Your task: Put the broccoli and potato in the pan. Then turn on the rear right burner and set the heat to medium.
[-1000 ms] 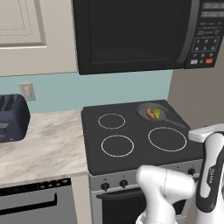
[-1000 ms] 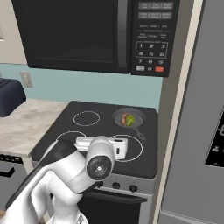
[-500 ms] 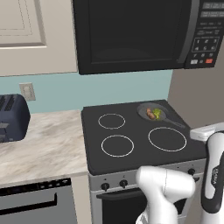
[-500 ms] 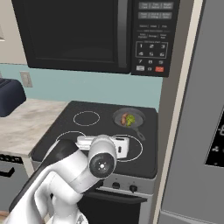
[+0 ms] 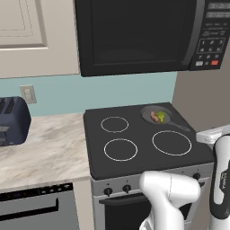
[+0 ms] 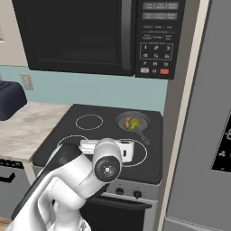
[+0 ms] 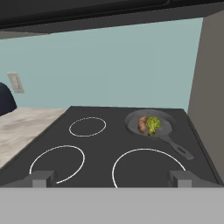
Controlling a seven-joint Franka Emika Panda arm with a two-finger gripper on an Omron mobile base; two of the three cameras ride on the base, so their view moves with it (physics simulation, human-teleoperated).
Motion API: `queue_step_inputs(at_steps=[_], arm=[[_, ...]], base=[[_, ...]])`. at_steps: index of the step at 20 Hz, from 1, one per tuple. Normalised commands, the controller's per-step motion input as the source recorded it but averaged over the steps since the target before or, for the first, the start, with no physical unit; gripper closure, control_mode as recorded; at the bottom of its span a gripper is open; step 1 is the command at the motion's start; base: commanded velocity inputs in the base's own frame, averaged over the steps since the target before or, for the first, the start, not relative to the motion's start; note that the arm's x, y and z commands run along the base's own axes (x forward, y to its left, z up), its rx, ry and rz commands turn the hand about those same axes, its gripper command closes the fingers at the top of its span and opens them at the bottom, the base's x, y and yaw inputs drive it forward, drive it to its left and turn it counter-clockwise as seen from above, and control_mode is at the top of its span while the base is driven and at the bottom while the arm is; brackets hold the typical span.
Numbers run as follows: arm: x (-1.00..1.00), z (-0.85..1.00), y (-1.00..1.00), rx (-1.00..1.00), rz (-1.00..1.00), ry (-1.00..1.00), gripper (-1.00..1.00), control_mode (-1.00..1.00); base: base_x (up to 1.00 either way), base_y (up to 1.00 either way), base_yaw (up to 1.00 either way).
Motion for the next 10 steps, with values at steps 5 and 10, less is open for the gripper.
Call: queue_step_inputs(at_steps=[5, 10], arm=[[0.00, 0.00, 0.00, 0.00, 0.00, 0.00, -1.00, -1.00], [0.00, 0.00, 0.00, 0.00, 0.00, 0.00, -1.00, -1.00]], base=[[0.00, 0.00, 0.00], [0.00, 0.00, 0.00]])
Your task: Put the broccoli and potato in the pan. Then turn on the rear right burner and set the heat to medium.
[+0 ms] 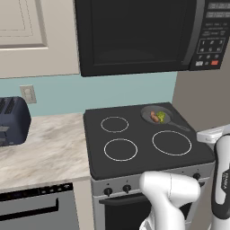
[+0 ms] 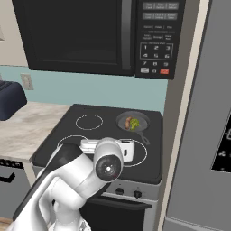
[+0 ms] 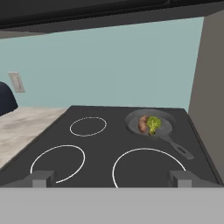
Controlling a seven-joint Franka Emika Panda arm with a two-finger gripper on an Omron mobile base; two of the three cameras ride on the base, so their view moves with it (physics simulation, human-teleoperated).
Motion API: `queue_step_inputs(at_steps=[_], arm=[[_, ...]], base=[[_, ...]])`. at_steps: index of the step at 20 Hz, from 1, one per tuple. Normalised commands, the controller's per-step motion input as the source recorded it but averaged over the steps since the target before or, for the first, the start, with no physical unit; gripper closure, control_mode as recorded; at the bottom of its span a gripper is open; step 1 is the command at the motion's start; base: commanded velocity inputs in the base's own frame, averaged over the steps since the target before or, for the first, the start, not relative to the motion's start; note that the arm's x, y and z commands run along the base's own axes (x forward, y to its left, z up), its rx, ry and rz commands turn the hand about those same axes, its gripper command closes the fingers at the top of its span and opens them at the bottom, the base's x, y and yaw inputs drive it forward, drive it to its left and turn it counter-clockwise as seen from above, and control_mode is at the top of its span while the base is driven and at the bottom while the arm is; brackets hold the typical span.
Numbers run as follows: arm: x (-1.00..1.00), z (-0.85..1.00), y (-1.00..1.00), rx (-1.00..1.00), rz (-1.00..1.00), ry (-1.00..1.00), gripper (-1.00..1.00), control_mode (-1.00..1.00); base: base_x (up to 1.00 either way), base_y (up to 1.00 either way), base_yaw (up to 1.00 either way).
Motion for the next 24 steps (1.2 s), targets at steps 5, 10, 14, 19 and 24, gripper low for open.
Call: queue_step_inputs(at_steps=[5, 10, 14, 19, 24], arm=[[0.00, 0.00, 0.00, 0.00, 0.00, 0.00, -1.00, -1.00], [0.00, 0.00, 0.00, 0.00, 0.00, 0.00, -1.00, -1.00], [0.00, 0.00, 0.00, 0.00, 0.00, 0.00, -1.00, -1.00], [0.00, 0.00, 0.00, 0.00, 0.00, 0.00, -1.00, 1.00], [0.00, 0.00, 0.00, 0.00, 0.00, 0.00, -1.00, 1.00]], base=[[0.00, 0.00, 0.00], [0.00, 0.00, 0.00], [0.00, 0.00, 0.00], [-0.18, 0.13, 0.00], [-0.41, 0.50, 0.00]])
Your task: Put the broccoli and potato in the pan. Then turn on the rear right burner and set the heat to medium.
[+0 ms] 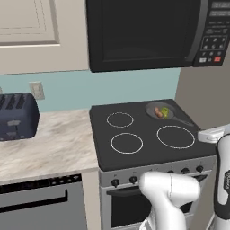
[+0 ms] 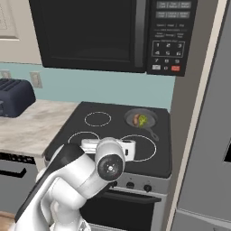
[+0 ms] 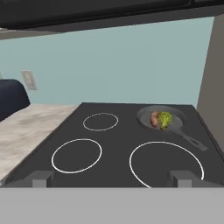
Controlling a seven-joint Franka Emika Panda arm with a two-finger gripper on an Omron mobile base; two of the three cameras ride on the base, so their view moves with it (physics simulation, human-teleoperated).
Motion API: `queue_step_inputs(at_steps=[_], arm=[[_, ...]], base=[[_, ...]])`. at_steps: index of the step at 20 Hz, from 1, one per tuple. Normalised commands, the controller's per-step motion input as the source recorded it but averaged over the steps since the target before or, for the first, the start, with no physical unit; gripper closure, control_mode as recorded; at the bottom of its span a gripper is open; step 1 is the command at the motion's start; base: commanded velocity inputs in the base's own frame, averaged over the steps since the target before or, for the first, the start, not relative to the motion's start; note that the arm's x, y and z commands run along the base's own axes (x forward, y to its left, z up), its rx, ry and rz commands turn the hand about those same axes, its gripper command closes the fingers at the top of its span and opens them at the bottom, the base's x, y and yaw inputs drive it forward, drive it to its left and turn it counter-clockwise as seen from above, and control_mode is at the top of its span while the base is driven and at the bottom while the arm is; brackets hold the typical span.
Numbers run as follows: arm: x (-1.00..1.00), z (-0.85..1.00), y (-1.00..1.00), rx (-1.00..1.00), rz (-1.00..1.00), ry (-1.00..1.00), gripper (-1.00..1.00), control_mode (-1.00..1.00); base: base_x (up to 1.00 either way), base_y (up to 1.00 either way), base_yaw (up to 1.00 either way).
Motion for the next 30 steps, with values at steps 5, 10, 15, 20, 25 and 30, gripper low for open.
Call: queue_step_inputs(at_steps=[5, 10, 15, 20, 25, 30], arm=[[0.00, 0.00, 0.00, 0.00, 0.00, 0.00, -1.00, 1.00], [0.00, 0.00, 0.00, 0.00, 0.00, 0.00, -1.00, 1.00], [0.00, 0.00, 0.00, 0.00, 0.00, 0.00, -1.00, 1.00], [0.00, 0.00, 0.00, 0.00, 0.00, 0.00, -1.00, 1.00], [0.00, 0.00, 0.00, 0.00, 0.00, 0.00, -1.00, 1.00], [0.00, 0.00, 0.00, 0.00, 0.00, 0.00, -1.00, 1.00]], base=[[-0.08, 0.55, 0.00], [0.00, 0.71, 0.00], [-0.02, 0.60, 0.00], [-0.16, 0.02, 0.00], [-0.02, -0.01, 0.00], [-0.01, 0.00, 0.00]])
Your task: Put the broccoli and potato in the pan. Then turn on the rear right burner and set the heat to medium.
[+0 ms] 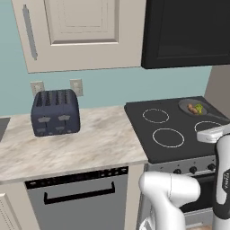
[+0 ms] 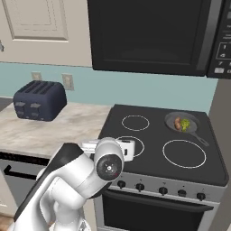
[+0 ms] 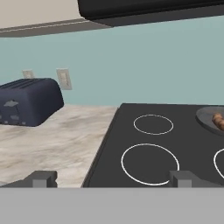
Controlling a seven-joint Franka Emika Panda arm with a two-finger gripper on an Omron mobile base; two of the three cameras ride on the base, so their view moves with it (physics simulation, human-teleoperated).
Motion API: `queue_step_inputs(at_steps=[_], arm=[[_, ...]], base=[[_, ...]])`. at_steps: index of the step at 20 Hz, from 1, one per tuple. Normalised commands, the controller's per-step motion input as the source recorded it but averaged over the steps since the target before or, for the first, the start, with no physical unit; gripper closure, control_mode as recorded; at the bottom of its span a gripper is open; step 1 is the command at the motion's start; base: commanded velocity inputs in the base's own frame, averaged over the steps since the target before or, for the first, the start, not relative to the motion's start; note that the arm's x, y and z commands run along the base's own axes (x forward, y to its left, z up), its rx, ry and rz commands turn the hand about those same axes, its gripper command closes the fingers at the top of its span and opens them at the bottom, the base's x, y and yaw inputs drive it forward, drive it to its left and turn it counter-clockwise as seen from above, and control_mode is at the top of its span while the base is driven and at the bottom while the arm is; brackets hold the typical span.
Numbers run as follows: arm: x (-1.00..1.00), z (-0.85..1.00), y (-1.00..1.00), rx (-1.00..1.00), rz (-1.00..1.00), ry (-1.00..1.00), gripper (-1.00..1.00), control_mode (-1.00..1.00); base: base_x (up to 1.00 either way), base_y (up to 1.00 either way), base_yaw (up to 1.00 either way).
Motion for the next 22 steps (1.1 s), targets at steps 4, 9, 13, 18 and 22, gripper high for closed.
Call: queue_step_inputs(at_steps=[4, 9, 13, 18, 22], arm=[[0.00, 0.00, 0.00, 0.00, 0.00, 0.00, -1.00, 1.00], [0.00, 0.00, 0.00, 0.00, 0.00, 0.00, -1.00, -1.00], [0.00, 0.00, 0.00, 0.00, 0.00, 0.00, -1.00, -1.00], [0.00, 0.00, 0.00, 0.00, 0.00, 0.00, -1.00, -1.00], [0.00, 0.00, 0.00, 0.00, 0.00, 0.00, -1.00, -1.00]], base=[[-0.05, 0.00, 0.00], [-0.01, 0.00, 0.00], [0.00, 0.00, 0.00], [0.00, 0.00, 0.00], [0.00, 0.00, 0.00]])
